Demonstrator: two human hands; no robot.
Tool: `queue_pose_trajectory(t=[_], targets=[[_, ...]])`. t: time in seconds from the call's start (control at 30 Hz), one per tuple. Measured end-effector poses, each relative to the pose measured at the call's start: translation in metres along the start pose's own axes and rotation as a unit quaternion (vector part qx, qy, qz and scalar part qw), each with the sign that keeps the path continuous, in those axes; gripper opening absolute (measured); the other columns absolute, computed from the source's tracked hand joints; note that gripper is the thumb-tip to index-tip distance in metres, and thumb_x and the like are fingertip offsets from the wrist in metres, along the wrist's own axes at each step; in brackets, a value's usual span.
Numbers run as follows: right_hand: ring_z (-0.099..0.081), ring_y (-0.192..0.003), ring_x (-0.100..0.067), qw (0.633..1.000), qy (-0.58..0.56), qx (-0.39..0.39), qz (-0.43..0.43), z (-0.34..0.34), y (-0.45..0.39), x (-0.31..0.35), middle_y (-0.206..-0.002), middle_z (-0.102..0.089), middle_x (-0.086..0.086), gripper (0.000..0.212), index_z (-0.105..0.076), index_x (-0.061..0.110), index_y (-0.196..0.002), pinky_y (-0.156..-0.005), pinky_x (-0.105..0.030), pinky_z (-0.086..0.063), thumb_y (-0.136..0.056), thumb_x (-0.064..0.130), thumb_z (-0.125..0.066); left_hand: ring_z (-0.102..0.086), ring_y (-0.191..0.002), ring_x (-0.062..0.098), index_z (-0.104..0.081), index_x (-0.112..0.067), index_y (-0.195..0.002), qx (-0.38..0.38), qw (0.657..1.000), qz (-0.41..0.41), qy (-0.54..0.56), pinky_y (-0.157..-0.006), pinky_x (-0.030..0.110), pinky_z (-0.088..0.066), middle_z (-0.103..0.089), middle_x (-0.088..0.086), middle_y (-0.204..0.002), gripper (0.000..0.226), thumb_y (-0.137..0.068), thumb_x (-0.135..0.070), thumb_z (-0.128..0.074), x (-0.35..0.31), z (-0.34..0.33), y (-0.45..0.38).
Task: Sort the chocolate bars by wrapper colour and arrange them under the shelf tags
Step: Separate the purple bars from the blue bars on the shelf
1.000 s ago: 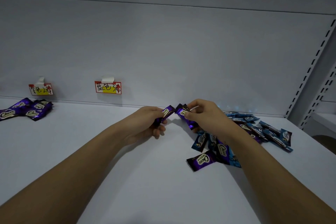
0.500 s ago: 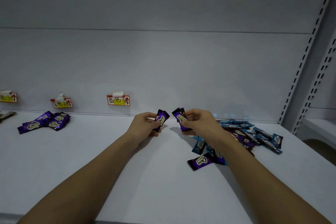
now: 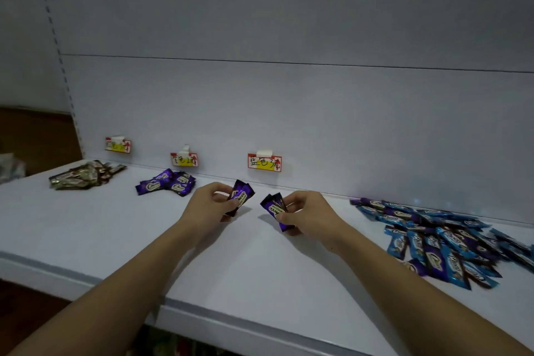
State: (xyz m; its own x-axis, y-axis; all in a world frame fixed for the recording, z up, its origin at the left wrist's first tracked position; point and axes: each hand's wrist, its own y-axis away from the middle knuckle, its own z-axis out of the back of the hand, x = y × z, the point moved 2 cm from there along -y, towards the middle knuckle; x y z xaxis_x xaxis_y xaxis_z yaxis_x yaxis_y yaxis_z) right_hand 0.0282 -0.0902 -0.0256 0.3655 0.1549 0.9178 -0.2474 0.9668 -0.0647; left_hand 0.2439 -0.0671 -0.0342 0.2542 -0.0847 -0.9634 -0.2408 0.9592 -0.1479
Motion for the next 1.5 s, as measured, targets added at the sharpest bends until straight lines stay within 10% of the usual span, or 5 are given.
queue_pose_trajectory(t=[0.43, 0.67, 1.07, 1.5], targets=[[-0.069, -0.079, -0.019, 0.996, 0.07, 0.019, 0.051, -0.166, -0.094, 0.047, -0.085, -0.072, -0.004, 0.021, -0.064, 0.018, -0.091, -0.079, -0.036, -0.057, -0.077, 0.011, -0.078, -0.062, -0.077, 0.01, -0.07, -0.026, -0.092, -0.118, 0.966, -0.028, -0.229, -0.063, 0.025, -0.046, -0.068, 0.0, -0.087, 0.027, -0.072, -0.013, -0.084, 0.055, 0.177, -0.059], [-0.056, -0.078, -0.011, 0.992, 0.099, -0.022, 0.081, -0.207, -0.128, 0.056, -0.078, -0.058, 0.007, 0.021, -0.066, 0.015, -0.1, -0.058, -0.012, -0.038, -0.08, 0.013, -0.075, -0.06, -0.088, 0.015, -0.072, -0.019, -0.106, -0.083, 0.958, -0.056, -0.267, -0.075, 0.023, -0.041, -0.067, 0.002, -0.104, 0.026, -0.081, -0.013, -0.076, 0.068, 0.19, -0.093], [-0.048, -0.075, 0.003, 0.959, 0.204, -0.07, 0.185, -0.231, -0.132, 0.043, -0.089, -0.042, 0.015, 0.015, -0.057, 0.03, -0.089, -0.055, -0.011, -0.032, -0.083, 0.019, -0.064, -0.048, -0.1, 0.018, -0.073, -0.019, -0.106, -0.112, 0.93, -0.117, -0.331, -0.078, 0.023, -0.032, -0.054, 0.003, -0.104, 0.021, -0.086, -0.021, -0.072, 0.081, 0.189, -0.102], [-0.049, -0.105, -0.017, 0.944, 0.274, -0.045, 0.177, -0.195, -0.117, 0.059, -0.108, -0.061, 0.0, 0.02, -0.065, 0.017, -0.107, -0.08, -0.029, -0.04, -0.096, 0.028, -0.052, -0.048, -0.113, 0.019, -0.065, -0.028, -0.117, -0.133, 0.851, -0.144, -0.488, -0.092, 0.039, -0.036, -0.061, -0.003, -0.12, 0.031, -0.093, -0.041, -0.051, 0.063, 0.172, -0.08]])
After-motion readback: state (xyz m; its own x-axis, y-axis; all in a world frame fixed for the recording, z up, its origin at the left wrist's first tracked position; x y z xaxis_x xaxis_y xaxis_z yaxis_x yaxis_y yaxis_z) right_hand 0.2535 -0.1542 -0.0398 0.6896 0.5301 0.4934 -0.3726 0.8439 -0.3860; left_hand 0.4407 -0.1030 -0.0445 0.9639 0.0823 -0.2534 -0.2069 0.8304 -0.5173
